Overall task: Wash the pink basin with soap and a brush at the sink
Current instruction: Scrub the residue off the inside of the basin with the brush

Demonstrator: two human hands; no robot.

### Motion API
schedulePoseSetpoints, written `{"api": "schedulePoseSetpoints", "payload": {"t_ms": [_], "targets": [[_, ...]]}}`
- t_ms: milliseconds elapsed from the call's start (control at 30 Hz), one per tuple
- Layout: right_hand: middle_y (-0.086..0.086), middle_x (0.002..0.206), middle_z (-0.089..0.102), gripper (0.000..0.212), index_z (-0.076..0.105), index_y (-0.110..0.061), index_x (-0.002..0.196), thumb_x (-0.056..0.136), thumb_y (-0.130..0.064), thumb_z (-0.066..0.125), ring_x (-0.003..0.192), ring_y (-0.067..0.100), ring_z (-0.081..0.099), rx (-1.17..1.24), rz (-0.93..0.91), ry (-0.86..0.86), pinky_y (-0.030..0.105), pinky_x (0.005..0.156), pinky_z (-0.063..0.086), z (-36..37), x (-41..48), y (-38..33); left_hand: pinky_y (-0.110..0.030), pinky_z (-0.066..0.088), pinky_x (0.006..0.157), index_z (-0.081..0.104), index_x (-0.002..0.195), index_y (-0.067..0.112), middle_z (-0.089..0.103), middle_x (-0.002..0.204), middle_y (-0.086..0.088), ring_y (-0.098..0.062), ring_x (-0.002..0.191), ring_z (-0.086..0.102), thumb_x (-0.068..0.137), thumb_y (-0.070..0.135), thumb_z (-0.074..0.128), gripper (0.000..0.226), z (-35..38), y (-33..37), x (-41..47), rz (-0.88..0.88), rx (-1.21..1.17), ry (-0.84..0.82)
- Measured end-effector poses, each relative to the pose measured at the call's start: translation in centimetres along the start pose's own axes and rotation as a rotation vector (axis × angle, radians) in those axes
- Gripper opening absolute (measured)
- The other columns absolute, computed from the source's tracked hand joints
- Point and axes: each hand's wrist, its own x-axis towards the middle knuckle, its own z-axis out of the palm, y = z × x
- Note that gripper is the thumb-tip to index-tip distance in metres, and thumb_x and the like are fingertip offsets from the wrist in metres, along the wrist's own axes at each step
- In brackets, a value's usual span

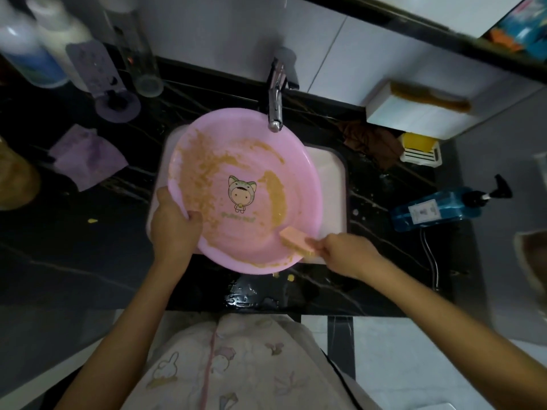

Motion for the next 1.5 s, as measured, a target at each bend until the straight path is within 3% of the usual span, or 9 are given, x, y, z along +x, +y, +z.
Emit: {"api": "schedulePoseSetpoints", "payload": {"t_ms": [133,267,400,533,800,1067,1200,1400,1500], "targets": [[0.004,0.103,0.058,0.039,0.04,-0.034,0.137,0.099,-0.029,0.037,0.091,0.024,0.061,-0.065,0.164,0.1,0.029,0.068,0.045,-1.6,3.1,2.7,-0.045,0.052,0.075,0.035,0.13,-0.001,0.058,0.106,-0.024,-0.035,0.091,0.059,0.084,0.004,0.056,0.052,-0.2,0.1,0.1,0.022,0.002,-0.015],[0.001,0.101,0.059,0.039,0.042,-0.041,0.137,0.098,-0.035,0.039,0.085,0.02,0.058,0.09,-0.018,-0.083,0.027,0.065,0.042,0.0,1.3,0.9,-0.048,0.052,0.076,0.036,0.129,-0.001,0.058,0.104,-0.024,-0.036,0.09,0.06,0.083,0.005,0.057,0.052,-0.4,0.2,0.3,0.032,0.008,-0.006],[0.006,0.101,0.057,0.04,0.035,-0.035,0.14,0.1,-0.028,0.033,0.091,0.024,0.06,-0.011,0.15,0.098,0.034,0.07,0.05,-0.6,2.0,2.4,-0.046,0.051,0.075,0.036,0.128,-0.002,0.058,0.105,-0.026,-0.037,0.09,0.059,0.083,0.005,0.057,0.051,-0.2,0.2,0.5,0.031,0.024,-0.01],[0.0,0.079,0.05,0.041,0.033,-0.028,0.138,0.098,-0.021,0.038,0.065,0.015,0.052,0.044,0.154,0.097,0.027,0.054,0.044,2.3,-0.6,-1.8,-0.045,0.052,0.077,0.036,0.129,0.0,0.058,0.107,-0.023,-0.035,0.092,0.059,0.083,0.006,0.057,0.05,-0.1,0.1,0.4,0.024,-0.014,-0.013],[0.015,0.11,0.059,0.04,0.034,-0.013,0.134,0.094,-0.014,0.038,0.095,0.031,0.058,0.401,0.173,0.043,0.035,0.066,0.038,2.9,-3.8,-9.3,-0.042,0.047,0.08,0.034,0.132,-0.001,0.057,0.115,-0.025,-0.037,0.101,0.058,0.086,0.008,0.056,0.051,0.0,0.0,0.4,0.02,0.018,-0.003],[0.01,0.078,0.058,0.031,0.058,0.007,0.116,0.095,-0.009,0.041,0.063,0.019,0.054,0.715,-0.096,-0.107,0.024,0.047,0.037,-2.3,0.3,-13.8,-0.044,0.05,0.08,0.032,0.133,-0.003,0.057,0.111,-0.026,-0.038,0.098,0.058,0.085,0.008,0.054,0.054,-0.1,-0.4,0.2,0.044,0.026,0.004],[0.003,0.055,0.042,0.03,0.062,-0.007,0.117,0.099,-0.021,0.042,0.031,0.006,0.037,1.08,-0.149,-0.047,0.015,0.034,0.032,-3.8,2.4,-13.8,-0.043,0.051,0.08,0.032,0.134,-0.002,0.057,0.11,-0.024,-0.036,0.097,0.058,0.085,0.008,0.054,0.054,-0.2,-0.1,0.0,0.055,0.006,0.002],[-0.003,0.06,0.046,0.044,0.065,-0.006,0.091,0.099,-0.041,0.04,0.051,0.01,0.043,0.497,-0.089,-0.181,0.02,0.055,0.037,-1.6,3.7,-8.1,-0.043,0.049,0.086,0.032,0.133,-0.001,0.055,0.119,-0.023,-0.035,0.105,0.056,0.084,0.007,0.057,0.055,-0.9,-0.8,0.0,0.043,-0.037,-0.023],[0.003,0.083,0.059,0.044,0.06,-0.014,0.092,0.097,-0.05,0.034,0.074,0.019,0.056,0.199,0.123,0.005,0.027,0.068,0.041,-0.8,5.2,-3.5,-0.044,0.05,0.084,0.032,0.132,-0.001,0.055,0.116,-0.023,-0.035,0.103,0.057,0.085,0.006,0.057,0.054,-0.9,-0.6,0.1,0.043,-0.03,-0.062]]}}
